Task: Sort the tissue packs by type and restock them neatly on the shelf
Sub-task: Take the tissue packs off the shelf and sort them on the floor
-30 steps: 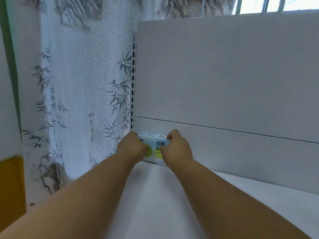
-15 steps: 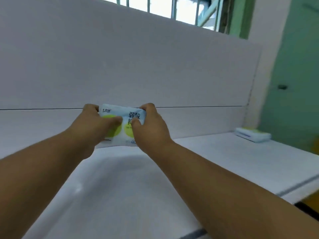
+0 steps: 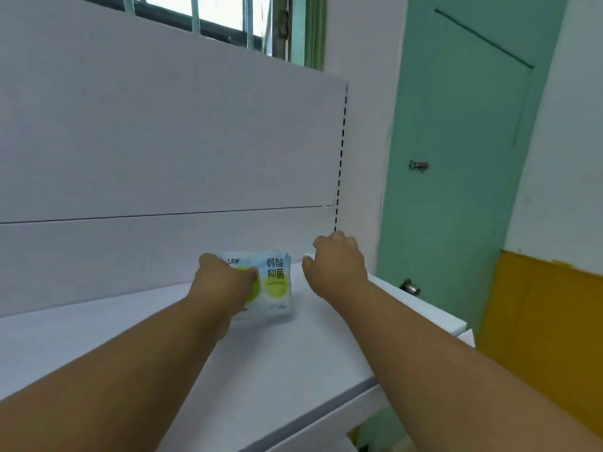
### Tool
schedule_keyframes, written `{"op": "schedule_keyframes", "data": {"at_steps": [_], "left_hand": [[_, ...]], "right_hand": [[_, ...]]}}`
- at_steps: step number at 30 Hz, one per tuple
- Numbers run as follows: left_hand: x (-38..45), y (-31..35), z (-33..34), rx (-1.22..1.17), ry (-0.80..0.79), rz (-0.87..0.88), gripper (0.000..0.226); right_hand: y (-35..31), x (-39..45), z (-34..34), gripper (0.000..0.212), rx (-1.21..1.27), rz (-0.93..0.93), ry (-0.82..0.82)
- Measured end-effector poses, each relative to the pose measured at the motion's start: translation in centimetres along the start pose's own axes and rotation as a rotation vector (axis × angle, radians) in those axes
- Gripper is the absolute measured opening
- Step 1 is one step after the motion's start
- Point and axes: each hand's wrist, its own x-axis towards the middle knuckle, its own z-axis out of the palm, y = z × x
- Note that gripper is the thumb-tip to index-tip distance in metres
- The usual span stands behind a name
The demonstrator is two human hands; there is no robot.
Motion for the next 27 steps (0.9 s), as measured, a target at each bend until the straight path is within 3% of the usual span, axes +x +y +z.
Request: {"op": "schedule_keyframes", "data": {"at_steps": [4, 6, 13, 15, 18, 20, 22, 24, 27], "left_hand": [[0.7, 0.0, 1.9, 0.031, 0.033, -0.030, 0.042], [1.1, 0.1, 2.1, 0.053, 0.026, -0.048, 0.041], [2.5, 0.3, 0.9, 0.083, -0.002, -0.086, 0.048], [2.1, 0.5, -0.1, 0.050, -0.024, -0.101, 0.050], [1.3, 0.8, -2.0, -0.004, -0.029, -0.100, 0.050], [0.4, 0.8, -2.7, -0.047, -0.055, -0.078, 0.051], [-1.1, 0.9, -3.2, -0.080, -0.104, -0.049, 0.051], [-2.9, 1.1, -3.5, -0.063, -0.160, 0.003, 0.045], [-6.2, 1.0, -3.0, -0.042, -0.282, 0.080, 0.045]], "right_hand": [[1.8, 3.2, 2.9, 0.047, -0.239, 0.043, -0.276], [2.1, 3.9, 3.9, 0.047, -0.257, 0.048, -0.325], [2.2, 2.1, 2.1, 0.029, -0.190, 0.018, -0.142], [1.6, 0.7, 0.2, 0.020, 0.003, 0.115, -0.102], [-0.5, -2.4, -2.7, 0.005, 0.426, 0.244, 0.143], [-3.0, -5.6, -3.8, 0.009, 0.630, 0.225, 0.265], [-5.5, -9.1, -4.5, 0.011, 0.747, 0.138, 0.244], [-6.6, -11.9, -5.2, 0.012, 0.734, 0.092, 0.198], [-5.5, -15.4, -6.3, 0.002, 0.652, 0.098, 0.256]]}}
